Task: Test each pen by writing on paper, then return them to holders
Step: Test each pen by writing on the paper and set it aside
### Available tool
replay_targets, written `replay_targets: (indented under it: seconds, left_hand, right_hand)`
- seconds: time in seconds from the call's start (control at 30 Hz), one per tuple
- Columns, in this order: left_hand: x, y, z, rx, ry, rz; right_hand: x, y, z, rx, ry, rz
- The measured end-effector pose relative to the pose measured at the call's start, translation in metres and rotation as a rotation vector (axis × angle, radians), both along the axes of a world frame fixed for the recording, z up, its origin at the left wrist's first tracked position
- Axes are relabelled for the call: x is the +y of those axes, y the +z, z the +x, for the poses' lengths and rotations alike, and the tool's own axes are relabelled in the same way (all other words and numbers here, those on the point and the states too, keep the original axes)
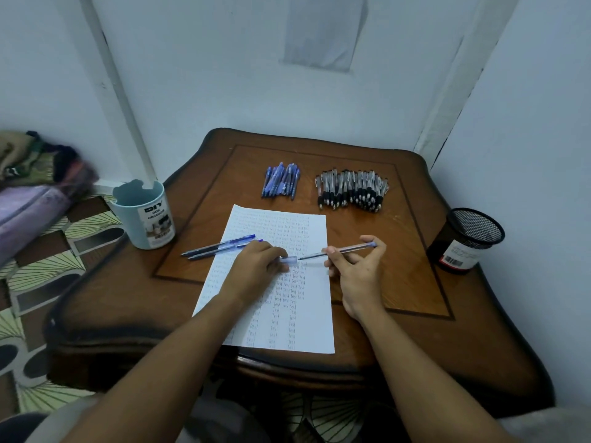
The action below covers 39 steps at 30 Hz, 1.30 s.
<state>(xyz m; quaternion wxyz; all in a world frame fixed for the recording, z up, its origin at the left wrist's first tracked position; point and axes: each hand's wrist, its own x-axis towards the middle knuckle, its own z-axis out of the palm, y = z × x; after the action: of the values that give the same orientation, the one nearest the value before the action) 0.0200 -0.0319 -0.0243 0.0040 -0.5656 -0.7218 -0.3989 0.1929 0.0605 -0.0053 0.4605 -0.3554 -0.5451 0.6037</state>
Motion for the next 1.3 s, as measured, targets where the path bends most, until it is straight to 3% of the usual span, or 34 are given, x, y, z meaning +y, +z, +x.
replay_targets:
  seconds: [0.73, 1.13, 1.3]
  left_hand:
    - [-0.007, 0.003, 0.007, 0.249, -0.098, 0.07]
    - [-0.009, 0.004, 0.012, 0.285, -0.082, -0.004]
    - [-0.005, 0.014, 0.01, 0.419, -0.082, -0.143]
  right_hand:
    - [0.006, -0.004, 0.003, 0.057, 0.137, -0.049]
    - [-0.004, 0.001, -0.007, -0.172, 0.25, 0.013]
    - [0.003, 0.003, -0.011, -0.224, 0.232, -0.038]
